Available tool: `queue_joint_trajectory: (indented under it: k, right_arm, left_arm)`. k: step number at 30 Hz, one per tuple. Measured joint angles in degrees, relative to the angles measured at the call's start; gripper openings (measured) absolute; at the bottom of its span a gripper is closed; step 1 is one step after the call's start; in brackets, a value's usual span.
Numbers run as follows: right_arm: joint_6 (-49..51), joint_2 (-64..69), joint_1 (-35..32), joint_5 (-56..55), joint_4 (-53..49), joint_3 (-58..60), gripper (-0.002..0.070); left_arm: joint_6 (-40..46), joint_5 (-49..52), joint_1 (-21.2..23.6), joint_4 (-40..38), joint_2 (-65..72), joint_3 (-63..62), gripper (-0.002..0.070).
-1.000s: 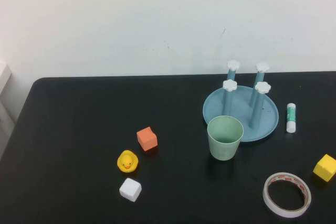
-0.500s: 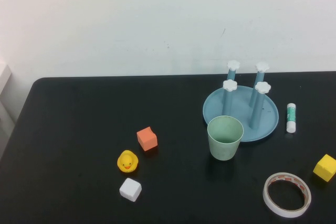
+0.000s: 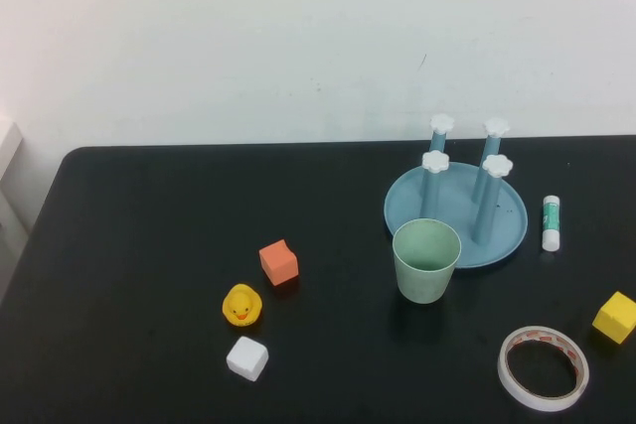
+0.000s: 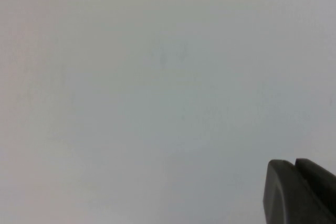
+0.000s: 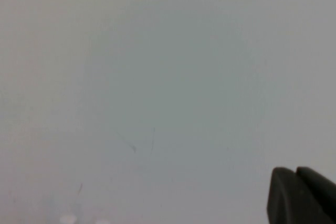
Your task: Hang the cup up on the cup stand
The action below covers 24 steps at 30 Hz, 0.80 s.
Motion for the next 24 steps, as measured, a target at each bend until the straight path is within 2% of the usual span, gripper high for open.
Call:
queue_joint_trajectory:
  k: [8,13,17,24]
  right_arm:
    - [-1.8,16.2,0.0,24.1,-0.1,-13.6,-0.0001]
    - [-7.9,26.9,0.0,28.9,3.2,-14.3,-0.0001]
    - [-18.0,36.9,0.0,29.0,12.7,-14.3,-0.0001]
    - [-46.3,55.7,0.0,27.7,38.1,-15.3,0.0001]
  left_arm:
    - [0.0,12.8,0.0,1.7,8.7,-3.5,-0.0002]
    - [-0.1,17.3,0.0,0.1,11.4,-3.5,-0.0002]
    - [-0.1,18.9,0.0,-0.6,11.8,-3.0,-0.0002]
    - [-0.2,17.3,0.0,-4.0,11.8,2.0,-0.0002]
